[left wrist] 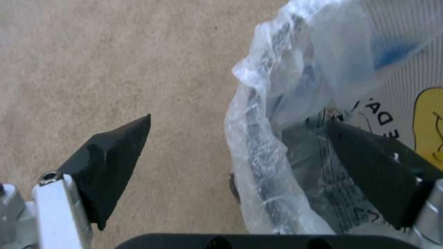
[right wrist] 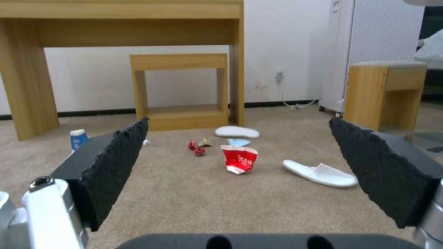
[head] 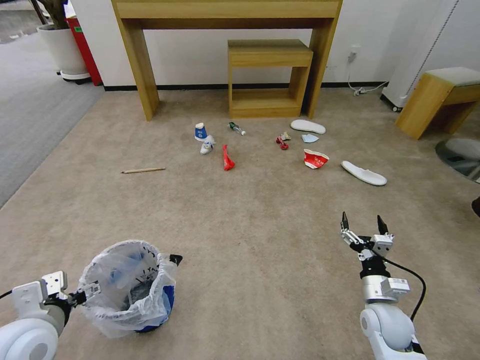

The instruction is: Pick up the trash bin and place the garbage on the floor into it.

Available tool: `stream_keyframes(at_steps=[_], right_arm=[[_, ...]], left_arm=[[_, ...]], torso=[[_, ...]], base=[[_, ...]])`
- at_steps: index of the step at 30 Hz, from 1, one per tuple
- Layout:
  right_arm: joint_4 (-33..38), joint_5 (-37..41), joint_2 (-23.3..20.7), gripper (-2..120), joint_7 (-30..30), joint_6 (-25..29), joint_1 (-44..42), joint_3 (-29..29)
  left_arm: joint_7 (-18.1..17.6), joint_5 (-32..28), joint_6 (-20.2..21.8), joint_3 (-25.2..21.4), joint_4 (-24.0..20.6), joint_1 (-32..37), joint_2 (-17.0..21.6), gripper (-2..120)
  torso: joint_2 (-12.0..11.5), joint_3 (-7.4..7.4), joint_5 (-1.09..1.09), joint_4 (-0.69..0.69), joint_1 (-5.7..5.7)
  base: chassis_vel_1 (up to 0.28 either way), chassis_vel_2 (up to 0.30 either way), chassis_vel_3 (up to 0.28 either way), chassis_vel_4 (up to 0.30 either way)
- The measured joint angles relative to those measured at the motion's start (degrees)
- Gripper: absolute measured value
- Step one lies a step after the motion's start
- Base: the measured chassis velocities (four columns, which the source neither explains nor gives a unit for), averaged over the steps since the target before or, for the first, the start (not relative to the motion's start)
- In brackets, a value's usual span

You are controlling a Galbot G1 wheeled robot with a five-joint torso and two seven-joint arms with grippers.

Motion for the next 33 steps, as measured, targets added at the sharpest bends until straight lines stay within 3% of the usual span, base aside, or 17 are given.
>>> stream_keyframes(at_steps=[21,33], right_arm=[[-1.1,0.5,-0.3,100,-0.2,0.2,0.7,0.0],[-2.5,0.6,-0.2,100,-0.3,0.1,1.6,-0.4]], left_arm=[[-3.3,-5.7,-0.3,1.8,3.9,-3.4,2.9,100],[-4.8,-10.1,-0.4,2.4,8.5,-5.7,5.7,99]], torso=[[0.0,0.00,0.00,0.00,0.00],[0.0,0.00,0.00,0.00,0.00]], base=[[0.000,0.000,0.000,0.000],[0.000,0.000,0.000,0.000]])
